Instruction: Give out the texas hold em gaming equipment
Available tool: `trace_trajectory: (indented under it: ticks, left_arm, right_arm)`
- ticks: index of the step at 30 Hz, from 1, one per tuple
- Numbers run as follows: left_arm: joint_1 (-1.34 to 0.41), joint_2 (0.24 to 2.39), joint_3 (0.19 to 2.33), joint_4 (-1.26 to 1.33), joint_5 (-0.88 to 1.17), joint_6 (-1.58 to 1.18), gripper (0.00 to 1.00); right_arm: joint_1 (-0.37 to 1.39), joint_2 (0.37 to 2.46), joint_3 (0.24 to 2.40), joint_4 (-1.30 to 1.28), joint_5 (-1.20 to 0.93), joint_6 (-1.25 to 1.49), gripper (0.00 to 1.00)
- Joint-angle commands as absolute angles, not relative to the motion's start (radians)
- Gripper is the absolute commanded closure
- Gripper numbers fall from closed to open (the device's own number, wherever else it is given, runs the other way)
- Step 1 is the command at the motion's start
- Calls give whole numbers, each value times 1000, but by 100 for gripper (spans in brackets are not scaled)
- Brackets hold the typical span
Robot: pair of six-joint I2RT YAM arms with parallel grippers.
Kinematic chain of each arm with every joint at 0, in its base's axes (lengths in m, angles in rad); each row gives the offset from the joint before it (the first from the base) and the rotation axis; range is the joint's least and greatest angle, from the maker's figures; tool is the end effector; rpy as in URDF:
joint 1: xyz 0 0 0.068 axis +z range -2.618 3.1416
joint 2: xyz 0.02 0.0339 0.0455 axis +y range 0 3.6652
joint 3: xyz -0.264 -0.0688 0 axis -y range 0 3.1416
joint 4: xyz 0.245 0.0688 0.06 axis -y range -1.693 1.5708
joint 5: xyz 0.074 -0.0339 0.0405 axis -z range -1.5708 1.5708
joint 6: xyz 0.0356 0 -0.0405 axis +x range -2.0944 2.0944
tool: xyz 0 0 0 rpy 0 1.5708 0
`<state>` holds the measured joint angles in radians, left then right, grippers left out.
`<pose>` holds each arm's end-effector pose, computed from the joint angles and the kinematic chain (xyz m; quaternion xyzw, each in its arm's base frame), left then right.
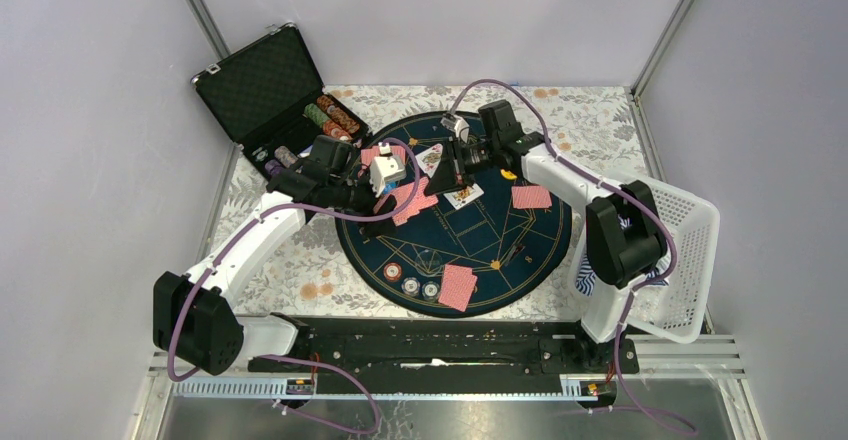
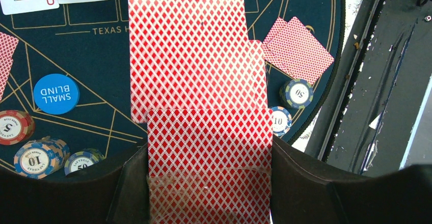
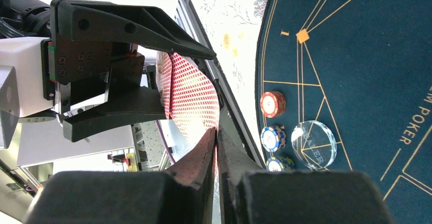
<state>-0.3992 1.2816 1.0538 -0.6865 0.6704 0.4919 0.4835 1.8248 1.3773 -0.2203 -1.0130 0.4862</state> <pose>0.2302 -0.1211 0.2889 0.4809 0.7610 -0.2970 0.3185 0.3455 0.2155 0.2596 -0.2106 0.7871 0.5640 0.1341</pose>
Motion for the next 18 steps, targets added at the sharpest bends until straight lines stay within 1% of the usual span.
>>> trace_trajectory:
  ticks: [1, 5, 11, 14, 18]
  left_arm:
    - [-398, 1252, 1081, -636, 710, 494, 100]
    - [-397, 1252, 1083, -636, 712, 495, 100]
    - [-397, 1252, 1081, -636, 710, 495, 100]
    - [-397, 1249, 1081, -636, 707, 494, 100]
    - [-397, 1249, 1082, -636, 709, 494, 100]
  right_arm:
    - [457, 1764, 1395, -247, -1020, 450, 91]
    - [440, 1754, 1397, -260, -1029, 444, 92]
    - [405, 1726, 1392, -271, -1060, 443, 100]
    - [368, 1707, 1394, -297, -1074, 420, 100]
    - [306, 1707, 1398, -396, -1073, 326, 100]
